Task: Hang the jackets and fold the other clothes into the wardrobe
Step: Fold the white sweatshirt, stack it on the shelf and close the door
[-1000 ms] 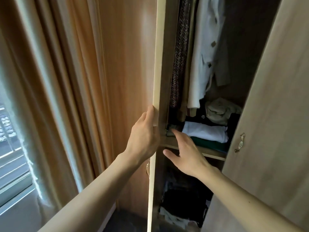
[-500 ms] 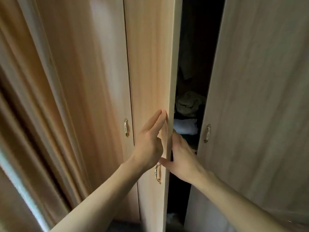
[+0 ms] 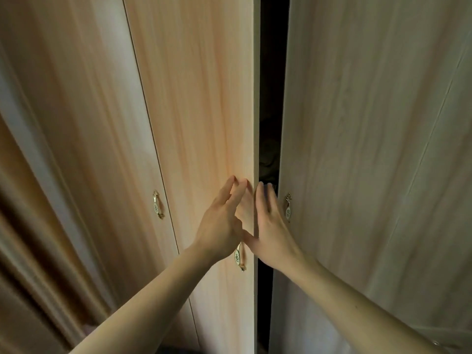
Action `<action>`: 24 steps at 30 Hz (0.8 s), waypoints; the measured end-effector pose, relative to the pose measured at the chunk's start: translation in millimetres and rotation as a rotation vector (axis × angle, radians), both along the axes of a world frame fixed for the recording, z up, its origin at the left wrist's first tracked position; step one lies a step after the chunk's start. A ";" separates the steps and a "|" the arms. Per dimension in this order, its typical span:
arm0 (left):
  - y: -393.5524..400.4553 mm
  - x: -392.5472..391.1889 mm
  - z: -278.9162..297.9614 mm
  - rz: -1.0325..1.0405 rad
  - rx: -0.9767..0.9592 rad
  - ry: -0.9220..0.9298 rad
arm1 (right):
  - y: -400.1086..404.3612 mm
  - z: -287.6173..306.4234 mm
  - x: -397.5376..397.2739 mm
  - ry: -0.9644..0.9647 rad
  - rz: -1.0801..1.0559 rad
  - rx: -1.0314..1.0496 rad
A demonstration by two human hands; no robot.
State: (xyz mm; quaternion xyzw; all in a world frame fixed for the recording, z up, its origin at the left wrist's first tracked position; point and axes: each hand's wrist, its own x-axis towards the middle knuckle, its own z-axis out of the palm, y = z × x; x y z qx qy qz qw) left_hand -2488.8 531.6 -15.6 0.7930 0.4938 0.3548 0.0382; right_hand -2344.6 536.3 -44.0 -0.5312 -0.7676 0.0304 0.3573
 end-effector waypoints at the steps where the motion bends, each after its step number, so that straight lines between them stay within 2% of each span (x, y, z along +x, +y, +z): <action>1: 5.9 4.4 -1.6 0.007 0.001 0.014 | 5.7 -0.5 5.9 0.008 -0.005 0.003; 9: 64.9 25.8 -18.2 0.037 0.130 0.163 | 45.5 5.4 37.9 0.082 -0.013 -0.014; 21: 156.6 32.5 -15.9 0.002 0.445 0.317 | 108.2 22.5 64.0 -0.058 -0.292 0.088; 24: 170.0 40.1 -17.2 0.001 0.474 0.320 | 123.5 28.2 71.5 -0.081 -0.373 0.099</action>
